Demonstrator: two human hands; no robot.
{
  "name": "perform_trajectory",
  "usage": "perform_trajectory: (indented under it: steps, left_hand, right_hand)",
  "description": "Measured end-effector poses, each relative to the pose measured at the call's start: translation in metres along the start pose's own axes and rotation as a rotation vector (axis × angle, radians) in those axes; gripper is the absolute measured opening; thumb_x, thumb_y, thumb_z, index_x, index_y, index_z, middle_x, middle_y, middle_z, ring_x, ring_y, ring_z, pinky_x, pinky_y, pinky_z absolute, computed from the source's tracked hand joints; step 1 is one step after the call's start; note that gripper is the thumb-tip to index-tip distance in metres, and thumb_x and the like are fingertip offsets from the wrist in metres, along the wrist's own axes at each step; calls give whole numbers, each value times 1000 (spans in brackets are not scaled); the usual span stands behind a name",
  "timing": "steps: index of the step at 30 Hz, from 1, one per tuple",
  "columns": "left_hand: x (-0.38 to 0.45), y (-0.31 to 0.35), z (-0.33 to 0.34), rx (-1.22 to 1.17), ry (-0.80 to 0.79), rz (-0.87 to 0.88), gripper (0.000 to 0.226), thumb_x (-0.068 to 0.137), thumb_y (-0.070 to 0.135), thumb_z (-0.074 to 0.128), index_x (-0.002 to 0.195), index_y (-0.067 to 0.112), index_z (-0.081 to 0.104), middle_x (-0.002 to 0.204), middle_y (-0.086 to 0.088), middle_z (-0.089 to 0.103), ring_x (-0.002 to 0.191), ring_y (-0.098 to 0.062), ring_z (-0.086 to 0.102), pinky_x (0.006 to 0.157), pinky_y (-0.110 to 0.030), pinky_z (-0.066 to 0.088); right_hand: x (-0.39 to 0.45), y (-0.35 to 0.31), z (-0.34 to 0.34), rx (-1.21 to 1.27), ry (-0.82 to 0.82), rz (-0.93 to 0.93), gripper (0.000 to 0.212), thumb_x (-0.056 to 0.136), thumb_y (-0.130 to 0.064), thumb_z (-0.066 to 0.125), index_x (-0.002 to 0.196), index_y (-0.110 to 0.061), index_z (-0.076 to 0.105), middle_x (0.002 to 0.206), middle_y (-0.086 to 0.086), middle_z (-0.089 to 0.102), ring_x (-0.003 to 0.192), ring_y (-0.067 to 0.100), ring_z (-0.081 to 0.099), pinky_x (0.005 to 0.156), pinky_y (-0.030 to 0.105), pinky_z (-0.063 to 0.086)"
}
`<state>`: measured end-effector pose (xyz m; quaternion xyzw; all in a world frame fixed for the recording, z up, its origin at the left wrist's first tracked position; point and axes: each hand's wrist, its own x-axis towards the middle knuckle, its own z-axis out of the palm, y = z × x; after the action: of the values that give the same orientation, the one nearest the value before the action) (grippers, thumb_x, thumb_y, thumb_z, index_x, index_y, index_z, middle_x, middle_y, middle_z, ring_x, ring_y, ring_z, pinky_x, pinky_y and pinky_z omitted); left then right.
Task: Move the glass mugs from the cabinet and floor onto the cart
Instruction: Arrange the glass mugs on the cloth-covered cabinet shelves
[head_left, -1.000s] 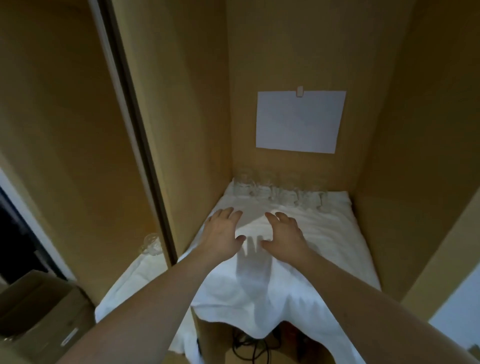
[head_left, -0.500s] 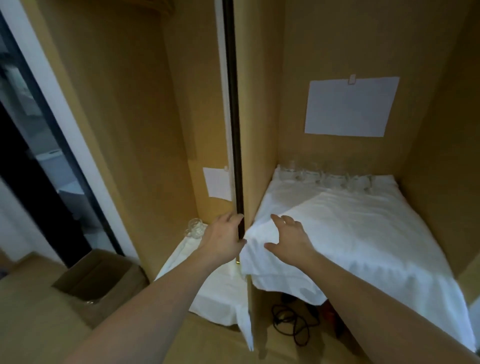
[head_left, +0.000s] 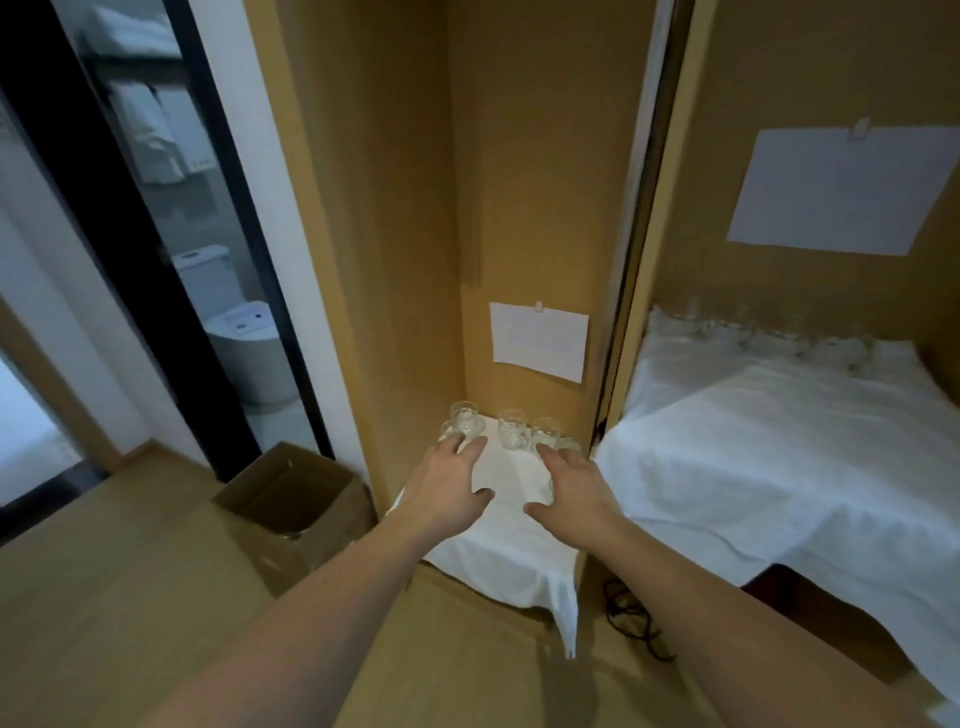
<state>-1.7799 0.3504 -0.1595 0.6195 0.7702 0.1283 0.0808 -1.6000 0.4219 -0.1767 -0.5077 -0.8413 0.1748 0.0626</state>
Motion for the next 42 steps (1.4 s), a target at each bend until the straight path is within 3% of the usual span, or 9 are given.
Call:
perform_trajectory:
  steps: [5,19,34,42]
  left_hand:
    - [10,-35,5,-23,-31,-76,73,94,48,59,156,29,25,161,-6,29,145,-30,31,115,-45,32]
    - [94,-106,7,22,-144,-255,72,94,47,60,154,29,25,159,-5,32,141,-31,36,114,-44,38]
    - [209,-128,69,-35,-283,-141,78,88,48,65,153,22,33,148,-8,44,131,-31,45,103,-43,46]
    - [292,-163,88,-73,-371,5,79,87,47,66,154,21,34,146,-8,46,132,-29,46,105,-39,44]
  right_hand:
    - [27,-20,22,-20,-72,-37,88,89,-52,63,158,-29,14,161,7,27,143,32,30,113,43,37]
    - [157,-40,65,84,-194,-87,84,90,-48,65,157,-25,21,157,7,31,141,31,33,111,41,39]
    - [243,1,104,209,-285,165,80,88,-47,66,155,-23,28,145,10,44,134,32,43,109,37,40]
    - [287,4,123,205,-228,356,82,87,-51,67,153,-18,32,141,12,51,131,30,48,110,33,38]
